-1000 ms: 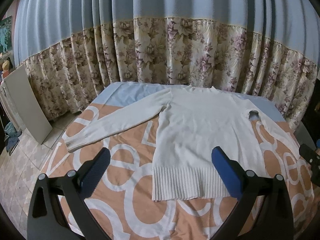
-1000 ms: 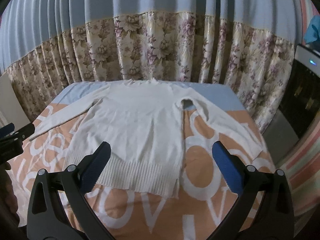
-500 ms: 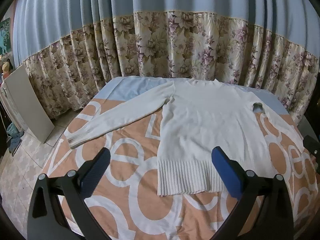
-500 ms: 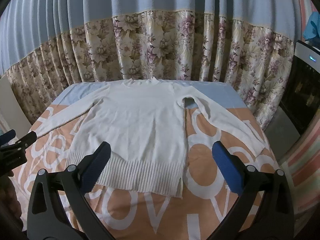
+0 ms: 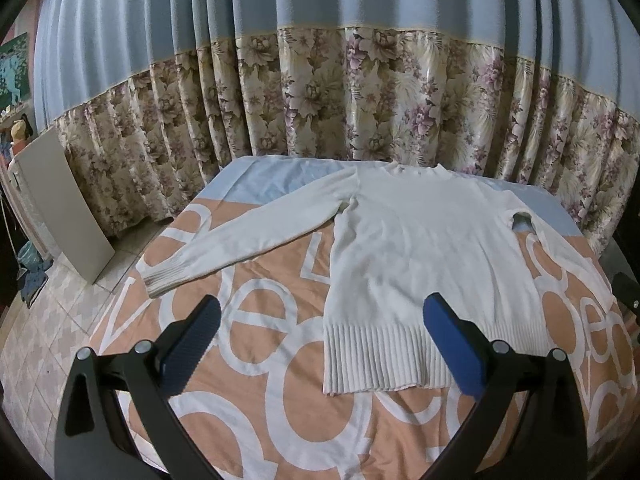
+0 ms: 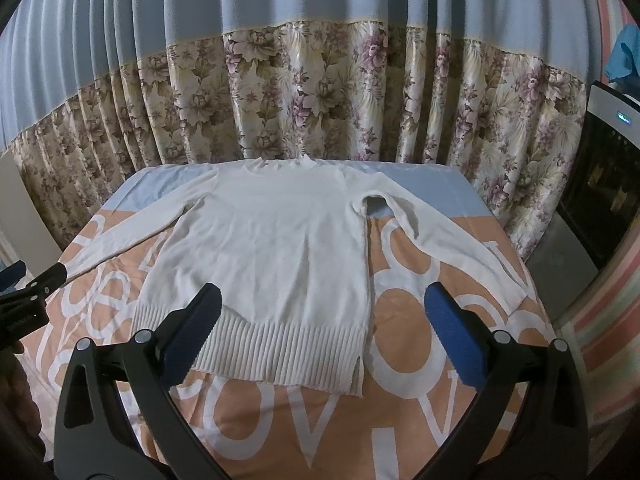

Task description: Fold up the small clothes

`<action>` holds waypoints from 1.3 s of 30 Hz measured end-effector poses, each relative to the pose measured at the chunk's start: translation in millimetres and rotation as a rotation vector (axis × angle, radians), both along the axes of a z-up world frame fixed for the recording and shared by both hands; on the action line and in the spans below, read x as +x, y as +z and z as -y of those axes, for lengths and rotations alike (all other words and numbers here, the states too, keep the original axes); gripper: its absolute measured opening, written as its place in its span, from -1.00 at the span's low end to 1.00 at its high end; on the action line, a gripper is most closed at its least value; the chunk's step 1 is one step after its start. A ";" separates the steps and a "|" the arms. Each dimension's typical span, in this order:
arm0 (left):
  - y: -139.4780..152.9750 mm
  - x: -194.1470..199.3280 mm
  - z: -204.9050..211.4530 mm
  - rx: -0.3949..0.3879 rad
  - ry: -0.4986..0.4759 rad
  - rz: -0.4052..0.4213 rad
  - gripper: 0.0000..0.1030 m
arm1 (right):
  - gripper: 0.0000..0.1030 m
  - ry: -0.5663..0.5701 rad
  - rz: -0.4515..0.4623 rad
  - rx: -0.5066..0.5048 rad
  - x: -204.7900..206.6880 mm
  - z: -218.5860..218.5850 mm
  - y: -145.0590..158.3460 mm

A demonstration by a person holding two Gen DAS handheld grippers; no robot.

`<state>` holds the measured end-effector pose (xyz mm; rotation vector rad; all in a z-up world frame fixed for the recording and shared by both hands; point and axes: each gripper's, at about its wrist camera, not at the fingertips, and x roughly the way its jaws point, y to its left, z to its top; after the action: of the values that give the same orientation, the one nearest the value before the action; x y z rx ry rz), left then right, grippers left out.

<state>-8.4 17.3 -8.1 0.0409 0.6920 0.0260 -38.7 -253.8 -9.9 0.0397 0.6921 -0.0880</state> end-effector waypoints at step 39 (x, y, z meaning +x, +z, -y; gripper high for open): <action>-9.1 13.4 6.7 0.003 -0.021 -0.020 0.97 | 0.94 -0.025 -0.027 0.033 10.9 23.9 -13.0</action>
<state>5.0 10.6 -17.1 0.0518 0.7113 0.0064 -27.8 -277.6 -22.9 0.0784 0.7198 -0.1014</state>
